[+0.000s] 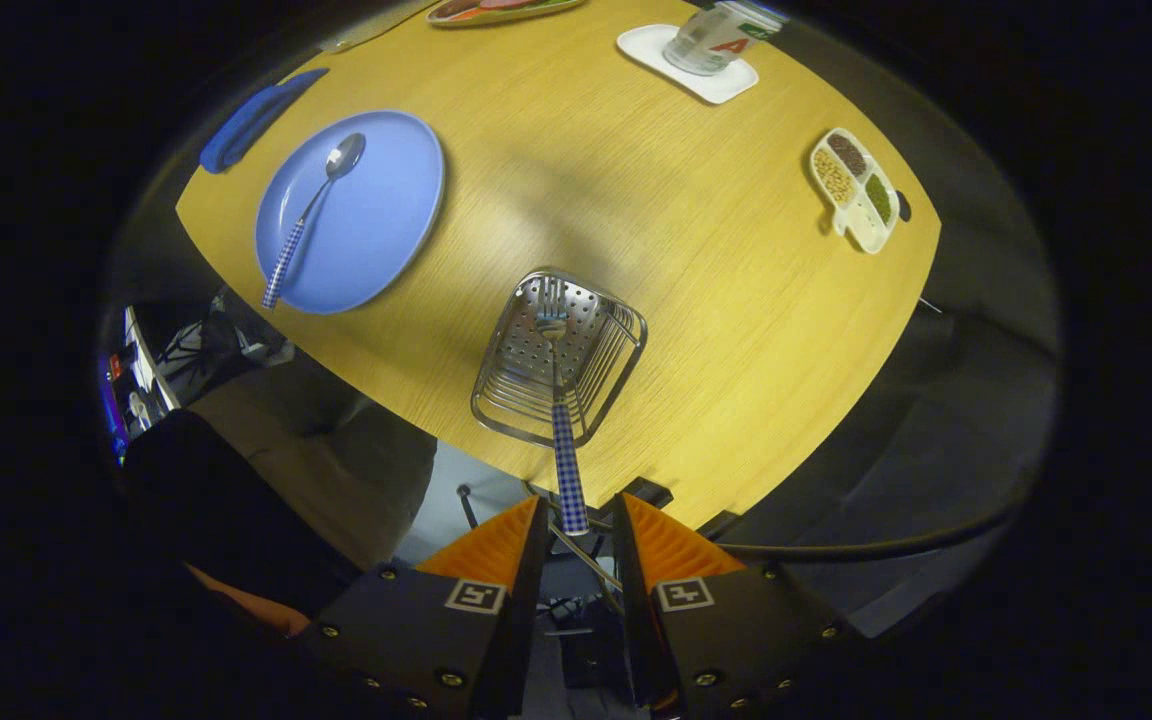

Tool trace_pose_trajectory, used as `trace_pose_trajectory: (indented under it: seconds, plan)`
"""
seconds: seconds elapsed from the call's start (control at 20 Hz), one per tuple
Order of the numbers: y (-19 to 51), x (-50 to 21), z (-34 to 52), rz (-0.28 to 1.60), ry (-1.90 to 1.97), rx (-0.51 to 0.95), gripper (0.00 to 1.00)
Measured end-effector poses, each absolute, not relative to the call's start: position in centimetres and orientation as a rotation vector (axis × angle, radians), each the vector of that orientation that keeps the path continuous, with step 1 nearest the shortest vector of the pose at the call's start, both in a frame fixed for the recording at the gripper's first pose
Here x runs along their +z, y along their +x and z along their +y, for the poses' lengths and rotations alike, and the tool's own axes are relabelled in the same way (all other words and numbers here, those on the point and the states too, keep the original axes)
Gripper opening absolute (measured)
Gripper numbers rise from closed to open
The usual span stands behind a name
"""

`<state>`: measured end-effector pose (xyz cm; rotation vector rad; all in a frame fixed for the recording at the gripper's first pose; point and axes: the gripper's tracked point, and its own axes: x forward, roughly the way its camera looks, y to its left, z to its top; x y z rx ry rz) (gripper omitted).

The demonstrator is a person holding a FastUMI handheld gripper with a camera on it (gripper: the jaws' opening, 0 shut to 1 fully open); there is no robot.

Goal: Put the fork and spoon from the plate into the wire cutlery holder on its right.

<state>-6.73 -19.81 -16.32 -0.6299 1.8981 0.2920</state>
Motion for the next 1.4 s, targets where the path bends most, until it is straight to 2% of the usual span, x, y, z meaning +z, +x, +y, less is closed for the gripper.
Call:
trace_pose_trajectory:
  seconds: [0.05,0.1,0.5,0.7,1.0,1.15,1.4]
  plan:
    - [-6.7,-15.8,-19.3,1.841,-0.600,0.274,0.41]
    - [-6.7,-15.4,-18.5,1.780,-0.561,0.270,0.47]
    - [-7.1,-13.8,-12.2,1.362,-0.374,0.089,0.48]
    - [-8.7,-13.8,-9.7,1.310,-0.317,0.070,0.48]
    - [-9.5,-14.7,-3.0,1.225,-0.233,0.180,0.48]
    - [-9.0,-15.4,-0.7,1.147,-0.200,0.223,0.96]
    - [-7.3,-16.5,3.2,1.020,-0.143,0.263,0.96]
